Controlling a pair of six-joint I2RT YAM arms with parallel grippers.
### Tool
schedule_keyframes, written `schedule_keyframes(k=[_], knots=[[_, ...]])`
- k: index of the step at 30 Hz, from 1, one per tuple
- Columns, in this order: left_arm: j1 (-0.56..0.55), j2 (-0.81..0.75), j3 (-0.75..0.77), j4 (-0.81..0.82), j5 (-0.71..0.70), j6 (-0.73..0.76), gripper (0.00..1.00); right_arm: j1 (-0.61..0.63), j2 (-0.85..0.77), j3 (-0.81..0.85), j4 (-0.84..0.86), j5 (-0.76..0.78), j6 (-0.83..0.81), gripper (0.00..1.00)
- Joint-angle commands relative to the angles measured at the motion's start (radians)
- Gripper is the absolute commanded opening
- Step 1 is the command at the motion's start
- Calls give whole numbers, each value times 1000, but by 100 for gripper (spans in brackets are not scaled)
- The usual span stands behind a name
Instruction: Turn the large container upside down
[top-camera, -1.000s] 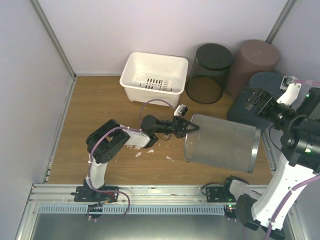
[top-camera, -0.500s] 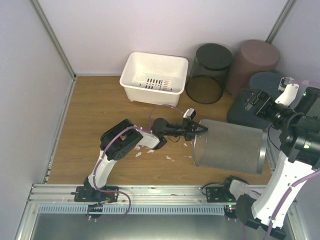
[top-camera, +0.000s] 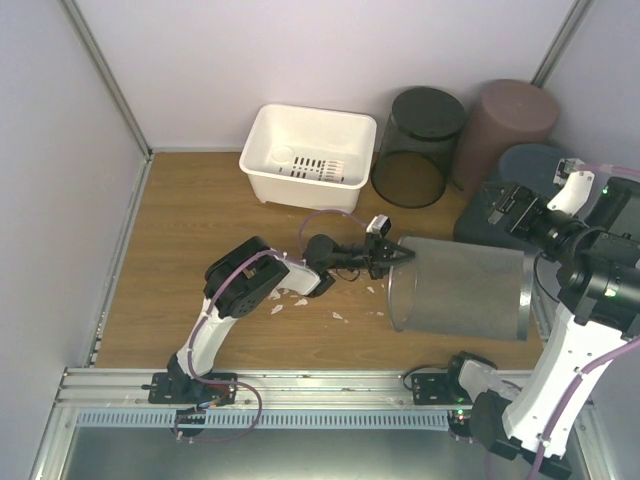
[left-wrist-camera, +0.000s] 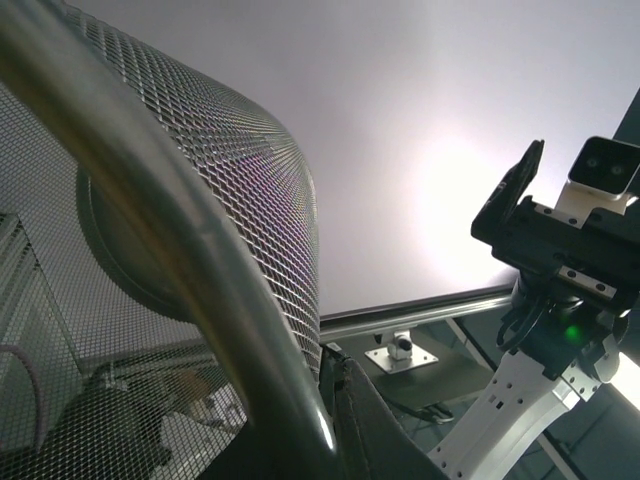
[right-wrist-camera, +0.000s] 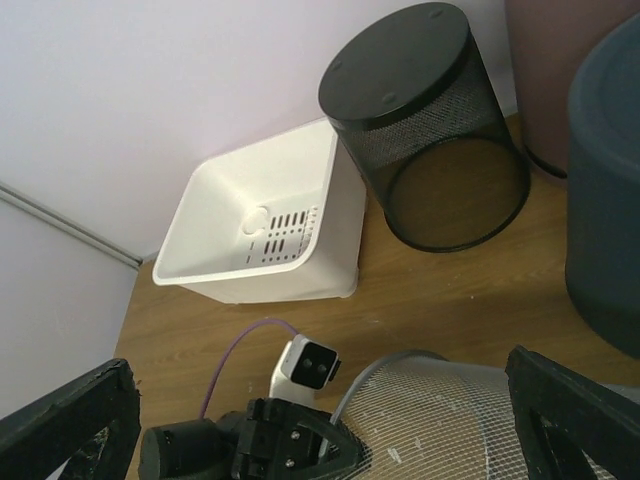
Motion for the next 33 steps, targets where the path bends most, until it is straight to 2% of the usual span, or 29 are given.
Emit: schedule_keyframes(k=[1, 18, 21, 33], knots=[[22, 36, -9, 322, 19, 3, 0, -7, -5, -4, -1, 4, -15, 100], [66, 64, -53, 323, 51, 10, 6, -7, -11, -20, 0, 4, -16, 100], [82, 70, -55, 322, 58, 13, 9, -6, -10, -21, 0, 5, -15, 100], [98, 109, -31, 323, 78, 41, 5, -6, -12, -32, -1, 5, -24, 100]])
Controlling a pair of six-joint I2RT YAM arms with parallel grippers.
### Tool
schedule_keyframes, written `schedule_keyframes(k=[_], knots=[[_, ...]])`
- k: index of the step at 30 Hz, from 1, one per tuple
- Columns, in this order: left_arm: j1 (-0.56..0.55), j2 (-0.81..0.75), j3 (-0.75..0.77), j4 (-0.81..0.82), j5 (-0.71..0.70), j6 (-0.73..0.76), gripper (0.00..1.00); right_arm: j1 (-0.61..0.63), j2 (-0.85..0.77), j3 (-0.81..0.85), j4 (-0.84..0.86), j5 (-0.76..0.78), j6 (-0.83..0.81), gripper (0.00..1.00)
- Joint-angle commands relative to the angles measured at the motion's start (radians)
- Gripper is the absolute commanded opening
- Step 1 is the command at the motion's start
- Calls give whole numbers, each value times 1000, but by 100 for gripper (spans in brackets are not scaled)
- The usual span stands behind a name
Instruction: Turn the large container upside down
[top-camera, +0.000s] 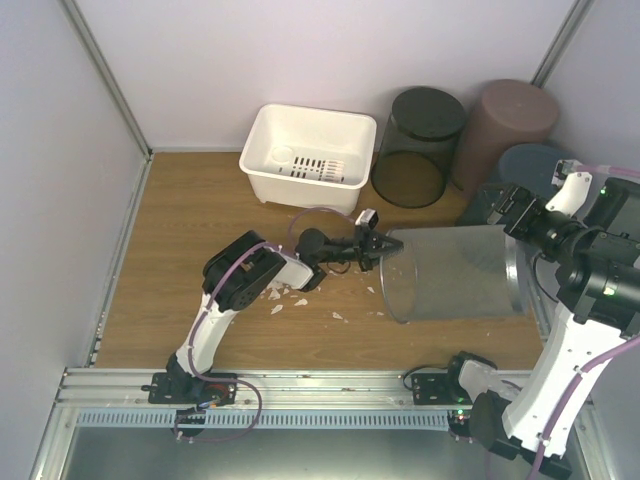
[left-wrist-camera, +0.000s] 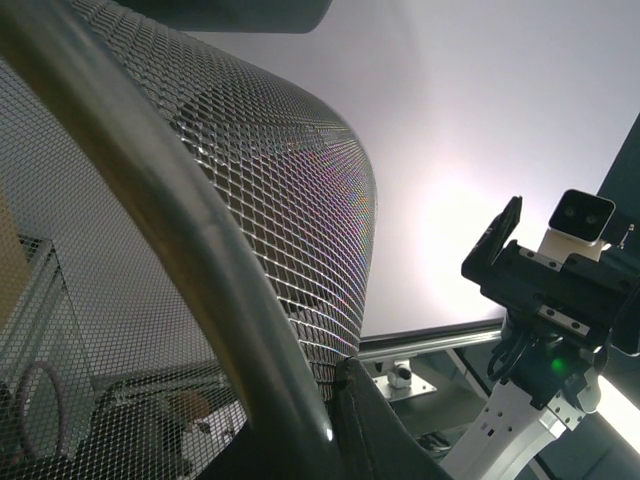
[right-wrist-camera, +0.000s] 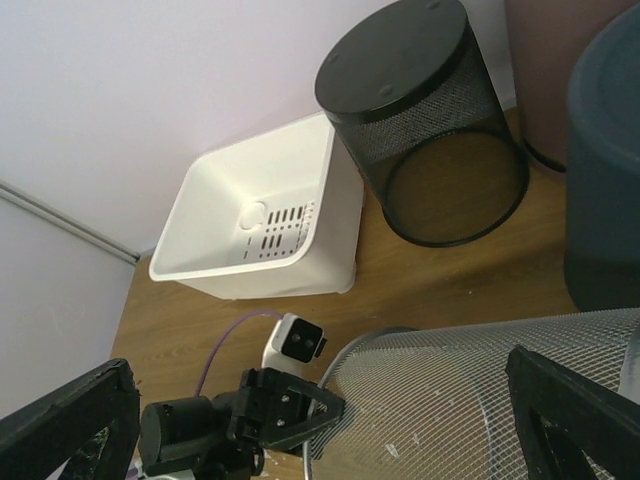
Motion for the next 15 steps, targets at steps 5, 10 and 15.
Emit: schedule_keyframes(k=[5, 10, 15], knots=[[19, 107, 26, 316, 67, 78, 6, -6, -20, -45, -1, 13, -18, 100], [22, 136, 26, 316, 73, 82, 12, -6, -25, -61, 0, 21, -17, 100], [25, 148, 10, 316, 81, 80, 21, -6, -25, -74, 0, 28, -18, 100]])
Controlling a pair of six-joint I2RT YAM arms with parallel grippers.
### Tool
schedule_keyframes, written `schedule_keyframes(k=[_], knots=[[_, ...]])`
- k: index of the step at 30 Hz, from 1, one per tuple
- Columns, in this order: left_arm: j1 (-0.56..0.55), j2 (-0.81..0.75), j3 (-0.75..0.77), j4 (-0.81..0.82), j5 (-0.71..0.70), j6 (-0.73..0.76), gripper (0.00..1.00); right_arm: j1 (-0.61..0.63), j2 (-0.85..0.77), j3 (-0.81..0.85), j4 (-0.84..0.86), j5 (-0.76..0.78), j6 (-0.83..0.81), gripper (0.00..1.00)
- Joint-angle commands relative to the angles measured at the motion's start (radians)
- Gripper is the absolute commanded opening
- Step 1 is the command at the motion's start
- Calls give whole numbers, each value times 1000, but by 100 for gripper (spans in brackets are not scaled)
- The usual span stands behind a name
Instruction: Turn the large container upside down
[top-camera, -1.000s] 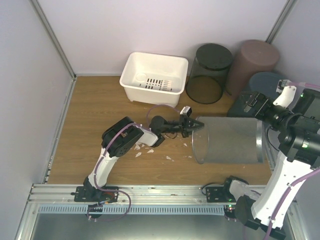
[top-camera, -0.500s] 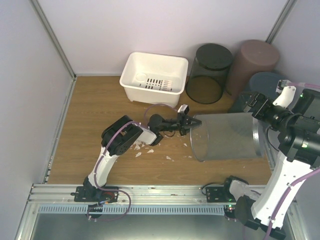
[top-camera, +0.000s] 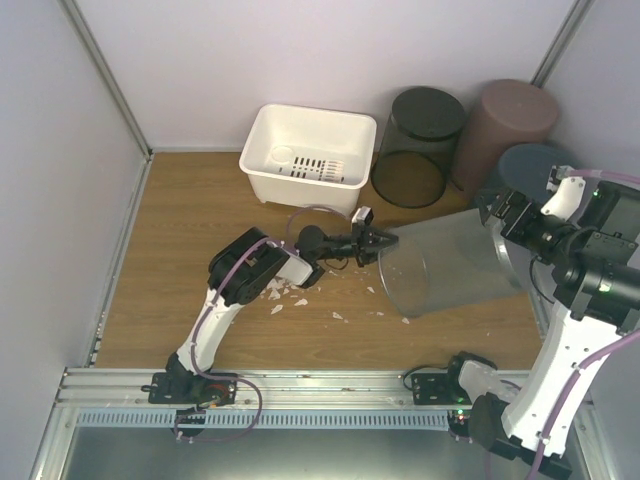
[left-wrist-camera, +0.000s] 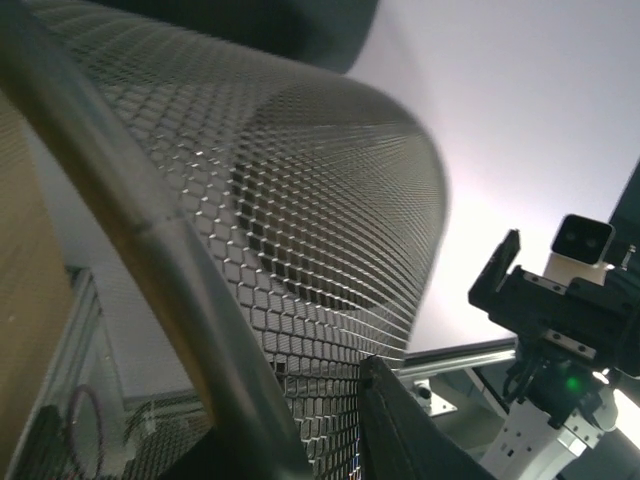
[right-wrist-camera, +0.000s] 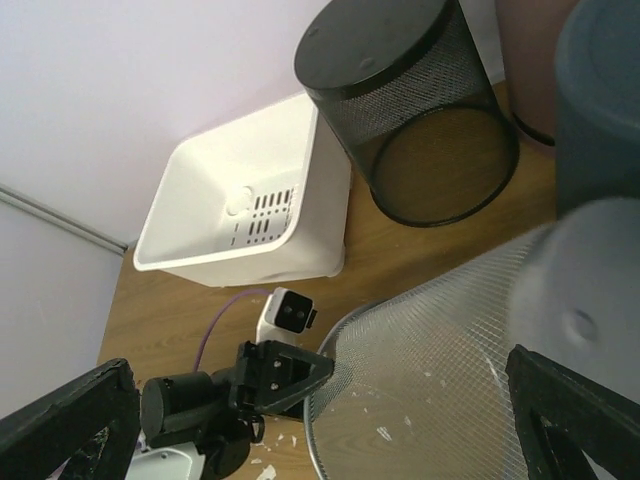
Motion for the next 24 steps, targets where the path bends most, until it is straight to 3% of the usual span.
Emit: schedule_keyframes(k=[1, 12, 24], knots=[[-4, 85, -47, 315, 71, 45, 21, -6, -10, -12, 0, 16, -11, 100], [12, 90, -72, 316, 95, 48, 23, -6, -19, -24, 0, 10, -13, 100], [40, 56, -149, 316, 122, 87, 48, -7, -43, -47, 0, -4, -12, 100]])
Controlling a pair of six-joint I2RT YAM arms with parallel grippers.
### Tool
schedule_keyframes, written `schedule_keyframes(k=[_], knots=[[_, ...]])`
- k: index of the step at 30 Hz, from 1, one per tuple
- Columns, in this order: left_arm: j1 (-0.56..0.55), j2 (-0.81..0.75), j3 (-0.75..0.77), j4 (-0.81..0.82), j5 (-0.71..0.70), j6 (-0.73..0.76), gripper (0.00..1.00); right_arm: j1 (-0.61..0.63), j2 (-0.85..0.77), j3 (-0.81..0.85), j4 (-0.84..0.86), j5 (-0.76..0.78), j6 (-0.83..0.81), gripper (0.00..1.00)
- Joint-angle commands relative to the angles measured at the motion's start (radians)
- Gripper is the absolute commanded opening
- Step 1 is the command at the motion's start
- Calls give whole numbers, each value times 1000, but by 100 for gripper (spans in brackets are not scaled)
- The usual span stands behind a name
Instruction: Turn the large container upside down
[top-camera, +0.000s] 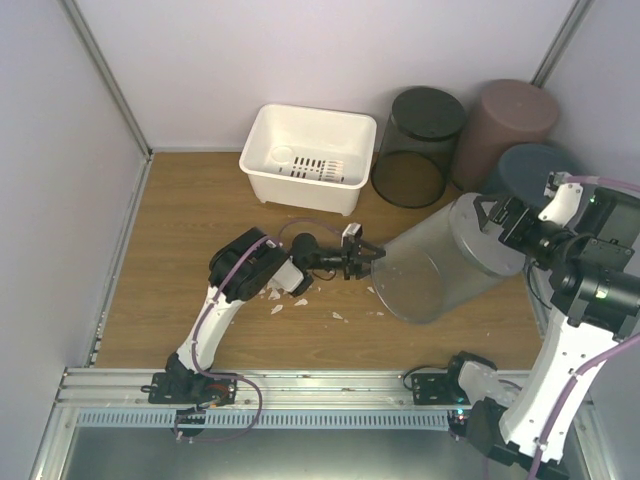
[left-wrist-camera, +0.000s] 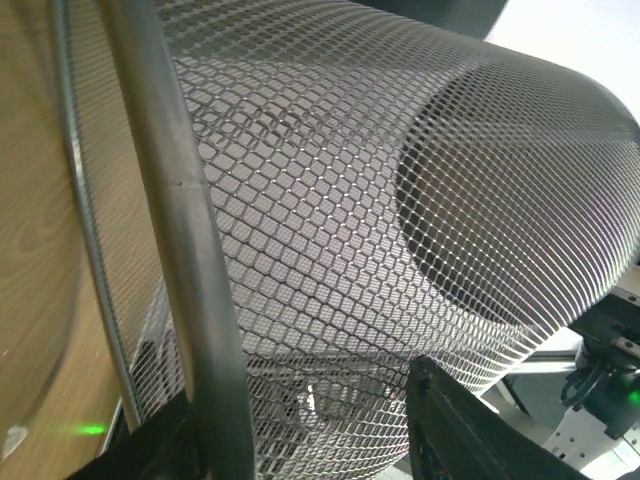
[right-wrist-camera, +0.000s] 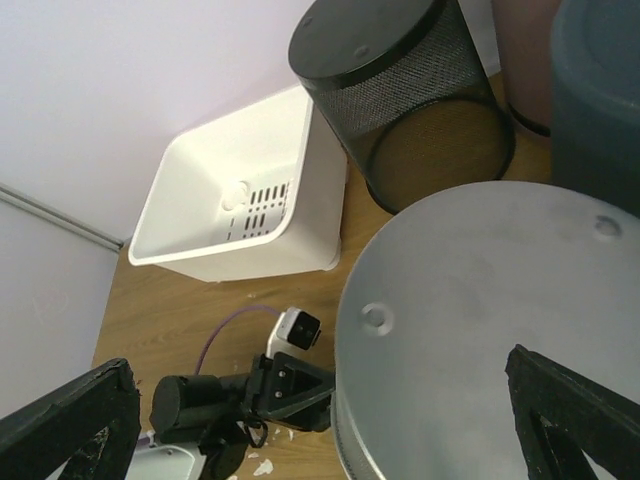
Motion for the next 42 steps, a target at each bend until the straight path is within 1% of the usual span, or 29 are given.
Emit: schedule_keyframes(k=[1, 3, 6, 11, 16, 21, 24, 26, 29, 30, 31, 33, 34, 39, 42], knots=[[2, 13, -39, 321, 46, 39, 53, -6, -14, -5, 0, -16, -10, 100], [5, 4, -64, 322, 55, 50, 62, -7, -19, -8, 0, -18, -8, 100], [14, -16, -111, 320, 75, 68, 70, -6, -28, -21, 1, -22, -5, 99], [43, -52, -183, 320, 112, 97, 76, -6, -56, -70, 1, -26, -6, 100], [91, -102, -271, 319, 160, 135, 85, -6, -110, -177, -1, -26, -6, 100], [139, -114, -317, 318, 220, 147, 99, -6, -175, -280, -1, -8, 10, 100], [162, -124, -325, 303, 244, 151, 99, -6, -219, -354, -1, -4, 10, 100], [175, -151, -326, 213, 266, 217, 99, -6, -241, -390, -1, 4, 10, 100], [178, -231, -311, -107, 297, 439, 99, -6, -256, -436, -1, 9, -3, 100], [176, -262, -290, -260, 299, 536, 99, -6, -258, -444, -1, 18, -6, 100], [177, -289, -263, -472, 295, 634, 99, -6, -259, -449, -2, 23, -11, 100], [175, -333, -204, -738, 270, 803, 99, -6, -260, -454, -2, 33, -22, 100], [174, -345, -171, -843, 258, 874, 99, -6, -261, -456, -1, 40, -26, 100], [173, -328, -32, -1160, 212, 1051, 99, -6, -262, -483, -1, 65, -55, 100], [172, -291, 6, -1232, 195, 1081, 99, 3, -264, -507, 1, 78, -61, 99]])
